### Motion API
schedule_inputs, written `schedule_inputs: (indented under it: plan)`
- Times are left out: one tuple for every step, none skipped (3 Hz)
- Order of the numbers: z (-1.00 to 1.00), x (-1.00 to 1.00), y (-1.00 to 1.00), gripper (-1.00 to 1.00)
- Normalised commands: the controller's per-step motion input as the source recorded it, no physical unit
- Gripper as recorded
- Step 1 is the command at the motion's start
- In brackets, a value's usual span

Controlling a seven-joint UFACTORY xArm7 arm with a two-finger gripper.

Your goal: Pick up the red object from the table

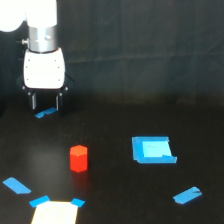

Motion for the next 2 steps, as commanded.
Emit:
schedule_inputs:
  plan:
    - [-1.0, 0.66, -1.0, 1.0]
    - [-1.0, 0.56, -1.0, 1.0]
